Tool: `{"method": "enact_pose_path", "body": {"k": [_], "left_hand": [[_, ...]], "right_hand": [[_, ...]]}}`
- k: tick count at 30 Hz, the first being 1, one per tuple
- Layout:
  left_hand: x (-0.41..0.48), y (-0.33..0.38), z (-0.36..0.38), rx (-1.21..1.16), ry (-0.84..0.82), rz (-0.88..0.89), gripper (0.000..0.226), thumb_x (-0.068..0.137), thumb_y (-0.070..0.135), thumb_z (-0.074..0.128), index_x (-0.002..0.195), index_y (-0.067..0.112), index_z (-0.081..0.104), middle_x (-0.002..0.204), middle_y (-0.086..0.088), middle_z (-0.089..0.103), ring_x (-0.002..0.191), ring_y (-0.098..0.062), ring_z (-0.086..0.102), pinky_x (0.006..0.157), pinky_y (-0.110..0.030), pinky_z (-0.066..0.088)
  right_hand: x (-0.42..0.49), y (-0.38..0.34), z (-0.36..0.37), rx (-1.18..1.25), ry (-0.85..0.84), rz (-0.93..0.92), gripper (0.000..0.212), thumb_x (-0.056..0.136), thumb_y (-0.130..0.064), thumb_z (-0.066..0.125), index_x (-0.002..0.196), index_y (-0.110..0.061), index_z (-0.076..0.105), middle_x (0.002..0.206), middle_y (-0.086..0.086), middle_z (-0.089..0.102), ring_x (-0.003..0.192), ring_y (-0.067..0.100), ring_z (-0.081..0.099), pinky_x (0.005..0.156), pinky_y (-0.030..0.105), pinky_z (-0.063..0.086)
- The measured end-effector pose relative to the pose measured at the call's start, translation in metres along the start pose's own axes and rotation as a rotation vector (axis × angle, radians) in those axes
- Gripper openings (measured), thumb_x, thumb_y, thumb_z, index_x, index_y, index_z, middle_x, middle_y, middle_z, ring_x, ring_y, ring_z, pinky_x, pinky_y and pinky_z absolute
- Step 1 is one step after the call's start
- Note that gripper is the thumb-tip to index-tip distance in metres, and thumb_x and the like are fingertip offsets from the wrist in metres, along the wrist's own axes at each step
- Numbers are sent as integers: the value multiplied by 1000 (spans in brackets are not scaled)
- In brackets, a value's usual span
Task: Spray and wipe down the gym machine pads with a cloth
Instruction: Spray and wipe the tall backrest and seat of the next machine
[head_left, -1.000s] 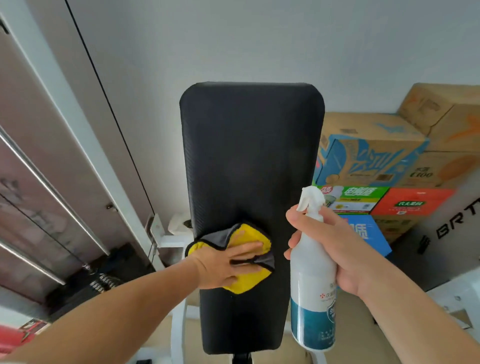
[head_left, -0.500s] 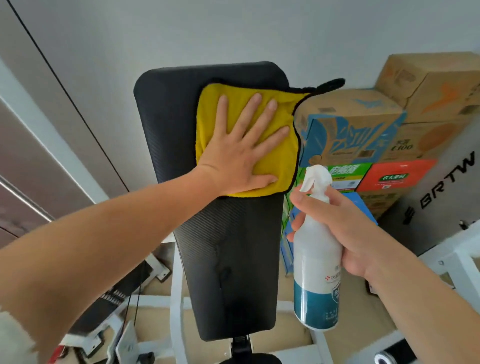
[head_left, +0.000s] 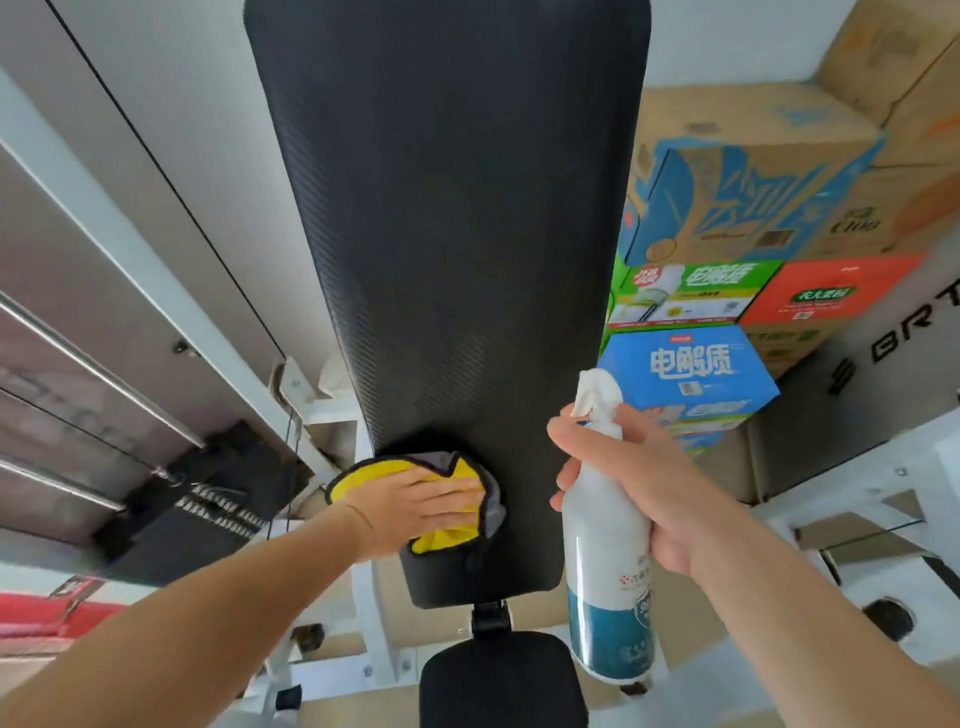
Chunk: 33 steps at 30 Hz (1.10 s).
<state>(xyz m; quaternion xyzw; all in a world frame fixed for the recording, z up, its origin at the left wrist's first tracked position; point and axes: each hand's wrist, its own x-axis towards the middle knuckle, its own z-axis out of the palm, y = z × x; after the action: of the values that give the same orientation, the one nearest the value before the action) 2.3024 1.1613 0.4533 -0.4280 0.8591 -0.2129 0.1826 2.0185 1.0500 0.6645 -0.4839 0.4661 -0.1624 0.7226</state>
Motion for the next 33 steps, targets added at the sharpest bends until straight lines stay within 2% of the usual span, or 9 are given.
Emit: {"method": "enact_pose_path", "body": {"k": [2, 3, 5, 7, 10, 13, 16, 21, 33], "left_hand": [[-26, -13, 2, -49, -43, 45, 114, 90, 15, 61, 157, 22, -31, 168, 0, -32, 160, -18, -10, 120, -40, 28], [-32, -25, -6, -57, -56, 63, 105, 93, 11, 53, 159, 22, -28, 170, 0, -26, 160, -17, -1, 119, -40, 34], [-29, -61, -31, 35, 112, 27, 75, 97, 16, 46, 163, 25, 10, 173, -3, 8, 158, -18, 21, 115, -42, 37], [-18, -113, -72, 134, 318, -152, 53, 105, 35, 47, 156, 28, 38, 169, -2, 29, 156, -23, 28, 115, -47, 29], [-3, -178, -131, 181, 455, -360, 54, 110, 47, 37, 161, 28, 36, 169, -5, 29, 156, -32, 26, 125, -57, 13], [13, -188, -154, 170, 504, -554, 58, 110, 47, 37, 163, 25, 30, 169, -10, 27, 156, -35, 24, 126, -62, 16], [26, -171, -151, 132, 544, -689, 54, 109, 45, 40, 157, 20, 44, 165, -13, 35, 154, -38, 30, 124, -65, 18], [27, -167, -146, 142, 524, -701, 51, 110, 44, 39, 150, 17, 53, 164, -15, 38, 153, -41, 30, 124, -65, 13], [29, -165, -147, 141, 501, -726, 51, 109, 44, 40, 150, 18, 53, 163, -15, 39, 153, -41, 31, 123, -65, 12]], "right_hand": [[2, 9, 9, -16, -11, 24, 55, 72, -44, 93, 116, -21, 70, 78, 14, 72, 74, 33, 73, 72, 42, 63], [3, 12, 14, -16, -14, 31, 52, 77, -41, 93, 118, -21, 69, 79, 14, 72, 74, 32, 73, 72, 42, 64], [5, 15, 21, -33, -16, 40, 46, 83, -40, 91, 119, -21, 69, 79, 13, 73, 72, 30, 74, 73, 43, 65], [8, 17, 27, -53, -15, 39, 43, 85, -40, 90, 119, -23, 68, 78, 11, 75, 71, 28, 76, 71, 41, 66], [12, 30, 37, -58, -44, 49, 46, 83, -39, 92, 119, -24, 70, 80, 14, 75, 74, 32, 75, 75, 45, 65], [17, 60, 49, -78, -57, 114, 47, 81, -39, 95, 119, -24, 71, 80, 15, 75, 74, 33, 74, 81, 52, 67], [28, 97, 61, -97, -25, 183, 55, 78, -46, 96, 123, -30, 69, 84, 14, 78, 77, 31, 76, 87, 57, 67], [44, 121, 81, -112, 0, 191, 48, 84, -51, 91, 122, -37, 65, 99, 19, 81, 72, 22, 77, 65, 34, 66], [62, 128, 83, -115, 6, 116, 48, 85, -52, 89, 122, -36, 64, 98, 16, 80, 76, 21, 78, 63, 28, 63]]}}
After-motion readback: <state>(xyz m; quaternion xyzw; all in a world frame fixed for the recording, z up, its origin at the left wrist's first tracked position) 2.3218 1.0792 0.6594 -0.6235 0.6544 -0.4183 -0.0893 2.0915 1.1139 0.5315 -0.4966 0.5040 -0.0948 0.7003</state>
